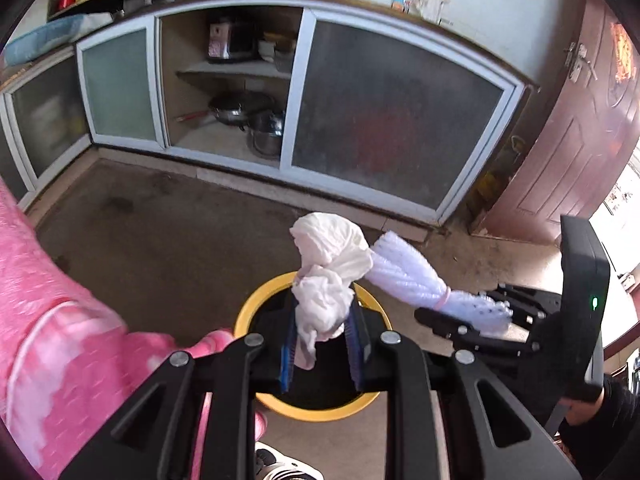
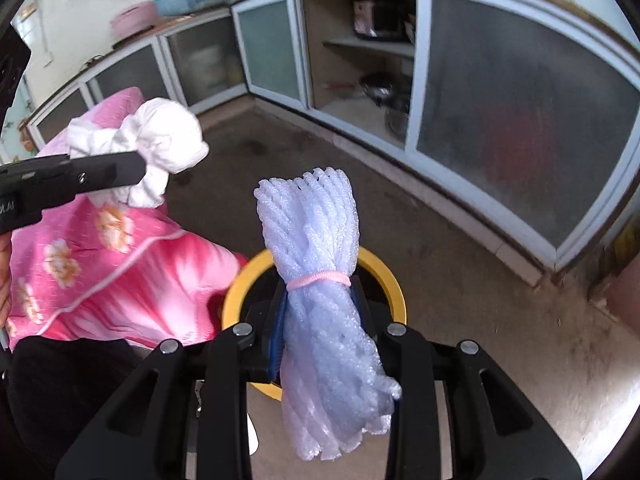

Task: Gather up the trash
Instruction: 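Open both tools to drop the tissue and bubble wrap into the bin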

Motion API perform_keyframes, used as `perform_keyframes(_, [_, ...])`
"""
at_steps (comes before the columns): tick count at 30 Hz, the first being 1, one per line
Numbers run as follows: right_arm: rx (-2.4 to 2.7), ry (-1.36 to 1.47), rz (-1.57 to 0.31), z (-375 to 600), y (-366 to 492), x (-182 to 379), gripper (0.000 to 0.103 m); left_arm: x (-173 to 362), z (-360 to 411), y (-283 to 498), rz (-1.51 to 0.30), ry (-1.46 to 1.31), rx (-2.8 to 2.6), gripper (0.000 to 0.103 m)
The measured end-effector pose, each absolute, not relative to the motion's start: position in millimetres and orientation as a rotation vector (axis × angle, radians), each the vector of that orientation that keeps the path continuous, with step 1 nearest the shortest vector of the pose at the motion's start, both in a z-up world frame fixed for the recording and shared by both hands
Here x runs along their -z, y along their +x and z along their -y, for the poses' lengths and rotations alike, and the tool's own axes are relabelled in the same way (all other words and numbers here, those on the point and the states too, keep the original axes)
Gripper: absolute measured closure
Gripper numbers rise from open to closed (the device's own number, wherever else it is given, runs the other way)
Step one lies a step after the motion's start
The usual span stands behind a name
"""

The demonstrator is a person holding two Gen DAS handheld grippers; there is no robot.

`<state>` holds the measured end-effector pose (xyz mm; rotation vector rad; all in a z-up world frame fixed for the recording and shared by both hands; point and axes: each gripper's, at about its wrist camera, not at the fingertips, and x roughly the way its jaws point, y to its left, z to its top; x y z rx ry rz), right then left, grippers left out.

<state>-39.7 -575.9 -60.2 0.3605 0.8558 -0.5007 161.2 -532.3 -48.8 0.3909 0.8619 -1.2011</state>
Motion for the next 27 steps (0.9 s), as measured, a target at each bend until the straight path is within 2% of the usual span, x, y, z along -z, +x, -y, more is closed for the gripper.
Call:
perform_keyframes(4, [0.501,0.386,-0.907,586.0,-29.9,83.8,0.074,66.8,557.0,169.6,-0.887,0.412,1.181,0.081])
perform_keyframes(5, [0.500,0.394,-0.917,589.4,-28.6,88.7,0.074,69.5,559.9,172.5,-0.896,0.408,1.173,0.075])
perform_keyframes(6, [0.502,0.402,-0.938,592.7,-26.6,94.9,0.067,72.7,563.7,176.3,-0.910,0.397,1.168,0.064])
perform_keyframes(7, [0.505,0.405,-0.958,594.9,-25.2,99.7,0.052,73.7,564.5,179.4,-0.913,0.377,1.168,0.056])
perform_keyframes(8, [0.514,0.415,-0.956,598.0,-26.0,102.6,0.043,73.1,563.3,180.8,-0.907,0.364,1.162,0.034])
perform_keyframes(9, [0.525,0.436,-0.945,602.1,-28.6,105.5,0.034,71.9,561.0,182.8,-0.890,0.345,1.154,0.023])
perform_keyframes(17, [0.652,0.376,-0.919,598.2,-65.6,89.8,0.035,51.2,532.3,186.2,-0.884,0.216,1.149,0.018])
perform_keyframes(27, [0.734,0.221,-0.719,557.4,-104.7,18.2,0.035,-37.6,432.2,154.6,-0.675,0.061,1.141,0.011])
